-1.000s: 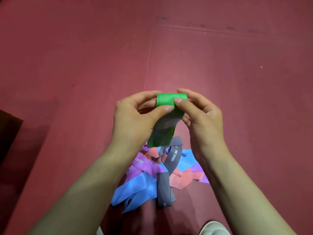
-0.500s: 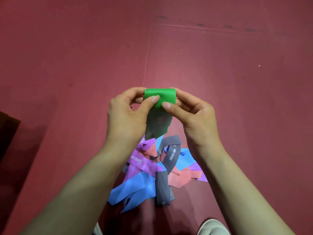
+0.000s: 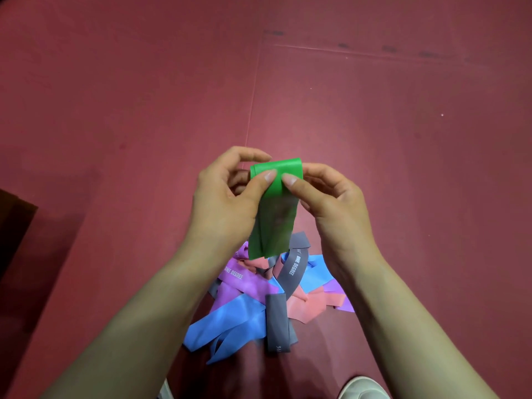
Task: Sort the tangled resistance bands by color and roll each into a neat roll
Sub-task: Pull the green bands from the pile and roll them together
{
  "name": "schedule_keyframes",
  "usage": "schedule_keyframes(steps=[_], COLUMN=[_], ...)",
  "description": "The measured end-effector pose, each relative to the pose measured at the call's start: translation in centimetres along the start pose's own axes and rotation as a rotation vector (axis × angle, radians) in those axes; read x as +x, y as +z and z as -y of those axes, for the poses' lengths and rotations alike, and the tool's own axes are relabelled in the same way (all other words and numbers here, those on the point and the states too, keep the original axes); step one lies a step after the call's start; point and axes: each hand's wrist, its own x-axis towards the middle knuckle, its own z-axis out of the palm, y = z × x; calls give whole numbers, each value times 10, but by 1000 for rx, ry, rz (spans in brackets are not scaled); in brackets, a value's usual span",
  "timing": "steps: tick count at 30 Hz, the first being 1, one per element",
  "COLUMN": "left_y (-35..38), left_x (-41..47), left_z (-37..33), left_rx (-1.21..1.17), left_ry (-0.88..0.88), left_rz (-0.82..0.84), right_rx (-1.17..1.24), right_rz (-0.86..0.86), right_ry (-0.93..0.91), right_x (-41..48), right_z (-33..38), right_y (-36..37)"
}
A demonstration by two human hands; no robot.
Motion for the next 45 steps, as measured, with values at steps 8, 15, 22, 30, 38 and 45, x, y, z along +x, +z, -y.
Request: schedule_keyframes(steps=[8,15,22,30,38,45], left_y=[1,3,1,1,4,1], left_x=[-2,-1,0,1,-1,-1], left_z=[-3,-1,4,-1,-2,-1], left_rx=[63,37,-77,-16,-12,-59], left_ry=[-14,-17,-67,-70,-61,-10], left_rz=[25,-33,-78,-78,-7,34], right_rx=[18,30,-78,70,-2,13], right_rz=[-72,-87,-45,-6,-91,-128], right_ry=[-10,-51,-126,-102,-134,-76], right_x=[2,0,0,0,1,0], right_z=[0,3,3,3,2,5], right_y=[0,3,2,1,2,3])
